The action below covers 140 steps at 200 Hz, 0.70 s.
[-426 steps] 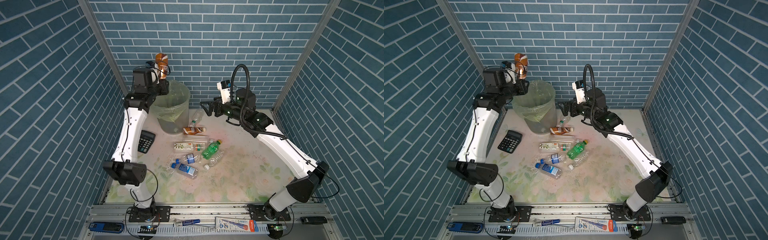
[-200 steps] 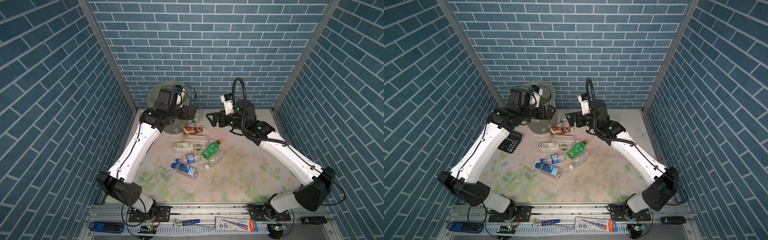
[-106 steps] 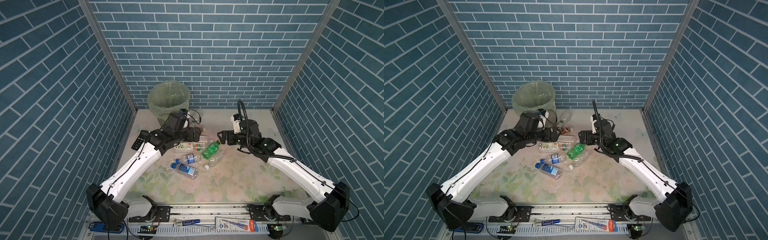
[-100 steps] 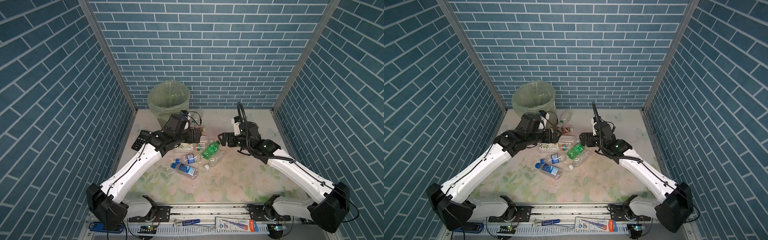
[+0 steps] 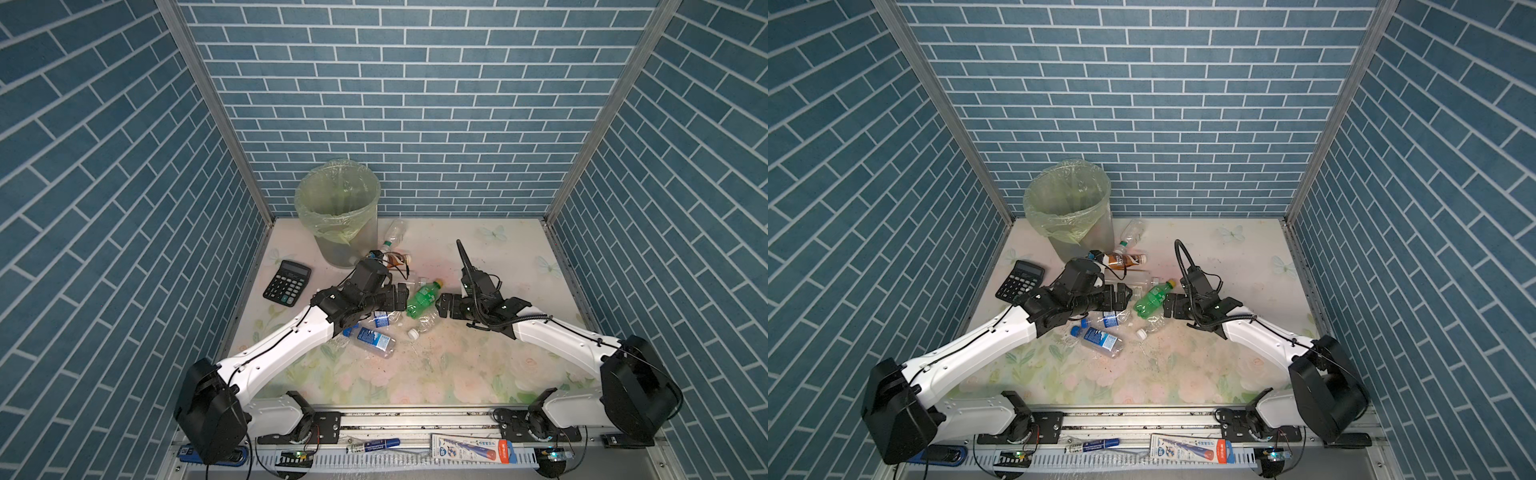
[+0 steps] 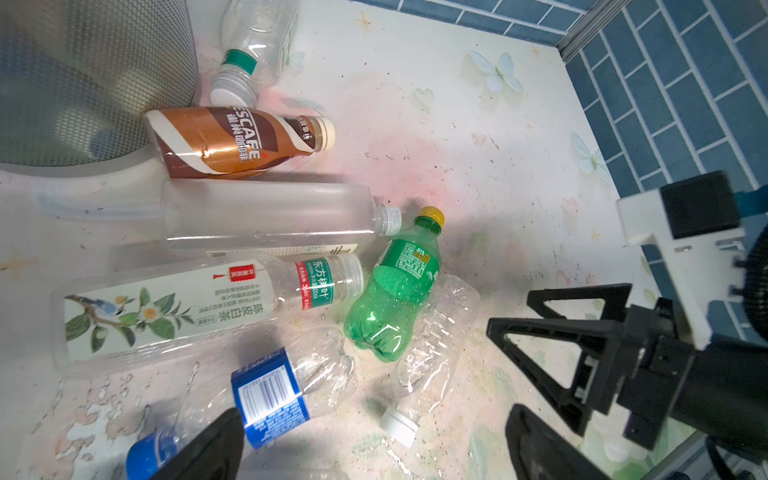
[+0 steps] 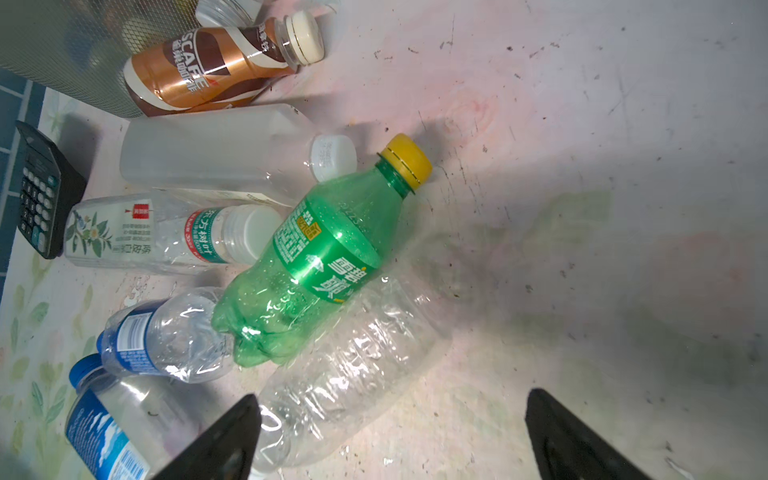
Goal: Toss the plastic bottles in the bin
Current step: 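Bring the left arm back while the right gripper moves over a clear bottle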
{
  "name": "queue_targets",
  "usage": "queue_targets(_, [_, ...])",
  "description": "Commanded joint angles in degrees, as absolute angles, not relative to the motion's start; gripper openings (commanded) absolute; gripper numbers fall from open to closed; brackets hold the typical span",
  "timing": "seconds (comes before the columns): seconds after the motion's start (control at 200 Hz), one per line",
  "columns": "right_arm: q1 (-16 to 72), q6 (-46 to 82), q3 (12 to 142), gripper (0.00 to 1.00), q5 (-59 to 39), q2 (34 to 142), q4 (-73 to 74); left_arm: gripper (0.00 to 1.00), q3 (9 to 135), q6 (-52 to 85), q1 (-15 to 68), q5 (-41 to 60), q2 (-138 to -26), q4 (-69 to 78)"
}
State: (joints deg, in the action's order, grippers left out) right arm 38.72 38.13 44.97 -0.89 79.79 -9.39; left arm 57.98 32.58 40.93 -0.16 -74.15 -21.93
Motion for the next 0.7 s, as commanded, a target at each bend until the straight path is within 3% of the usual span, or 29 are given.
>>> queue_targets(0.0, [38.9, 39.9, 47.2, 0.99, -3.5, 83.2, -6.9, 0.99, 61.6, 31.6, 41.2, 0.0, -77.1, -19.3])
queue_targets(0.165, [39.0, 42.2, 45.7, 0.98, -4.7, 86.2, -3.7, 0.99, 64.1, 30.6, 41.3, 0.4, -80.4, -19.6])
queue_targets(0.695, [40.8, 43.3, 41.8, 0.87, -4.1, 90.4, 3.6, 0.99, 50.9, 34.8, 42.9, -0.9, -73.6, -10.0])
